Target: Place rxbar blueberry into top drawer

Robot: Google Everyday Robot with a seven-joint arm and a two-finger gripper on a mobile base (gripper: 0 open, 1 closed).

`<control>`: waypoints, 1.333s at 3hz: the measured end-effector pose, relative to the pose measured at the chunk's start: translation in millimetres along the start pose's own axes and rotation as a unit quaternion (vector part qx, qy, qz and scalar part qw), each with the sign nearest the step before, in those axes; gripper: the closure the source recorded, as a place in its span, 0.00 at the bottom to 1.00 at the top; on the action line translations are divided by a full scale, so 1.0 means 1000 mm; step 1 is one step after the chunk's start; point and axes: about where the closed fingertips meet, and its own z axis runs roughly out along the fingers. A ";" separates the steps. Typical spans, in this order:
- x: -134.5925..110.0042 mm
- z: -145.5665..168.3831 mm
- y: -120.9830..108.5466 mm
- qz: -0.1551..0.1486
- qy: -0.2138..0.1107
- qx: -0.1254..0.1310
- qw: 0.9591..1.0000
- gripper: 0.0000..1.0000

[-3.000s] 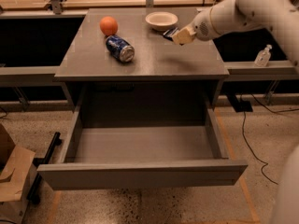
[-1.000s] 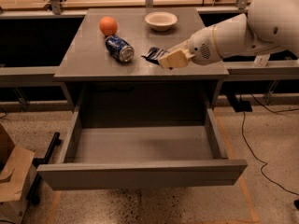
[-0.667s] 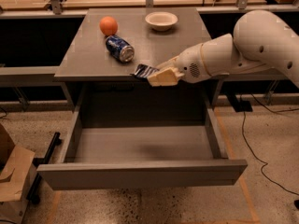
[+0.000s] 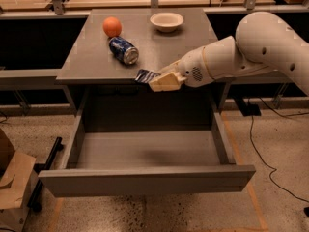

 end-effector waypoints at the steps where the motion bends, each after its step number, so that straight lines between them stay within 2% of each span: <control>1: 0.021 0.020 0.007 0.004 0.024 -0.029 0.999 1.00; 3: 0.126 0.081 0.030 0.042 0.089 -0.100 0.990 1.00; 4: 0.173 0.108 0.038 0.050 0.095 -0.114 0.988 1.00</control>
Offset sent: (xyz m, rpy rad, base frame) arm -0.0570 0.0217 -0.1783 -0.1190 0.3063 0.1773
